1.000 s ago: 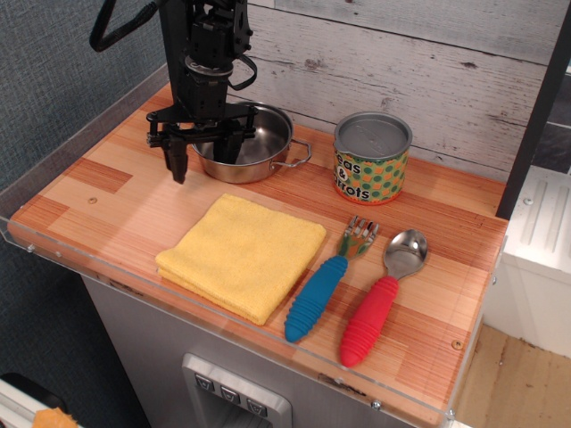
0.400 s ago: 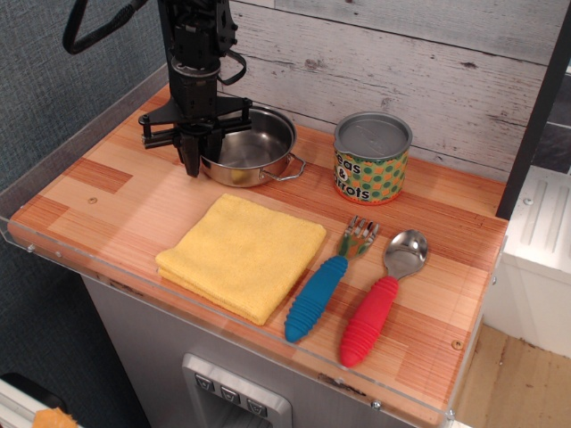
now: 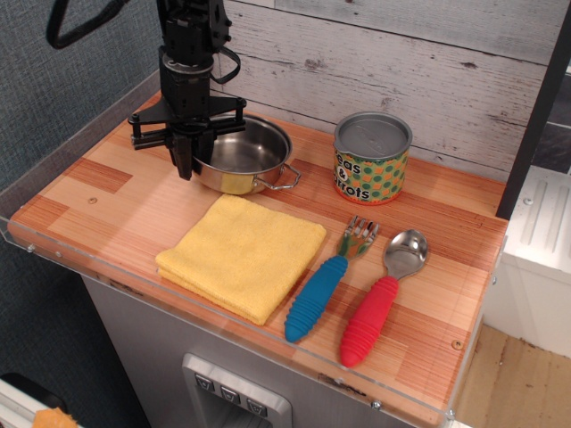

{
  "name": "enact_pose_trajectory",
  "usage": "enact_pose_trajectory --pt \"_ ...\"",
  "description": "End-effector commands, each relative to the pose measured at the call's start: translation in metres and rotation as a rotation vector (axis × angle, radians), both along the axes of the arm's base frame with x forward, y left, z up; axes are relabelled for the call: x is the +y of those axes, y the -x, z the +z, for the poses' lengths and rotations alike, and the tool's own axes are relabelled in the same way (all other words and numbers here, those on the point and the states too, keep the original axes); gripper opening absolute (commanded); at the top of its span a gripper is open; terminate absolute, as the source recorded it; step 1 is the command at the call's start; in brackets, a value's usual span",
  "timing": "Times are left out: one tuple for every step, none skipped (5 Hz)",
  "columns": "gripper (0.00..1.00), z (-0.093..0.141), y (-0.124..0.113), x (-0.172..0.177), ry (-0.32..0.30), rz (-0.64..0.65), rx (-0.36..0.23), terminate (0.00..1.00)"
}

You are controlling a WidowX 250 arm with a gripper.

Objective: Pick vessel and place it on the yellow cloth

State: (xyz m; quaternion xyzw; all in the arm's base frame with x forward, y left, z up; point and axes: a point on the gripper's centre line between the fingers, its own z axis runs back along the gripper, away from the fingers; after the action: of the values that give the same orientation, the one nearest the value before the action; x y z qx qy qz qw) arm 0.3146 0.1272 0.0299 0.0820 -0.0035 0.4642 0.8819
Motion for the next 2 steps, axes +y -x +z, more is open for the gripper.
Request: enact_pose_trajectory --pt "0.00 0.030 0.014 -0.002 -0.019 -0.004 -0.052 0.00" --pt "0.00 0.038 0.033 -0.010 -0.014 -0.004 -0.077 0.00"
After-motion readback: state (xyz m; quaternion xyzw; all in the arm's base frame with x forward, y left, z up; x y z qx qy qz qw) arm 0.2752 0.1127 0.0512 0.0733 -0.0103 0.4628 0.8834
